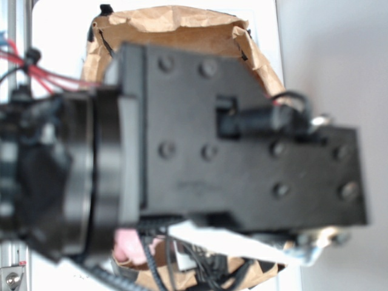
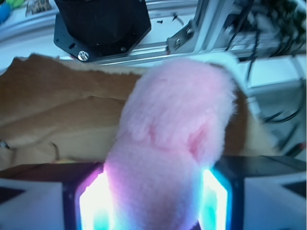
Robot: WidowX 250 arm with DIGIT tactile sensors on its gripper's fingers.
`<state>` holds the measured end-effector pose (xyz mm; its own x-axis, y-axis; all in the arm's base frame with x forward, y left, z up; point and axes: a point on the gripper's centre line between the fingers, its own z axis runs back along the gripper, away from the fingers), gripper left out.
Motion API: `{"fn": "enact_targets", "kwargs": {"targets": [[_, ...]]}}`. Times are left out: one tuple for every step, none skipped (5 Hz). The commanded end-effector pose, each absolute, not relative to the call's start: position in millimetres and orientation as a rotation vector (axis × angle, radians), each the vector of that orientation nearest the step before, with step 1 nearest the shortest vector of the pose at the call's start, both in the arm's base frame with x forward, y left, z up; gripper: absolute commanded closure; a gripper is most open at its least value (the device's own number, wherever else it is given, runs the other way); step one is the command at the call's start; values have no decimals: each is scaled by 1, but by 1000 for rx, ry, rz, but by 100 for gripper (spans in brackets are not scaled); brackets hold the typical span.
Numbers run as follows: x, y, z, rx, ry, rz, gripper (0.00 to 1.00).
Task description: Grab the pink bunny.
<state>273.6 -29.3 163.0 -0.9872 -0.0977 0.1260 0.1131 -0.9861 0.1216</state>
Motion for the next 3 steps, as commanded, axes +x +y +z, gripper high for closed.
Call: {"fn": "enact_targets", "kwargs": {"targets": [[291, -2, 181, -43, -236, -3054, 100], [281, -1, 175, -8, -220, -2995, 100], [274, -2, 171, -6, -171, -2944, 100]]}}
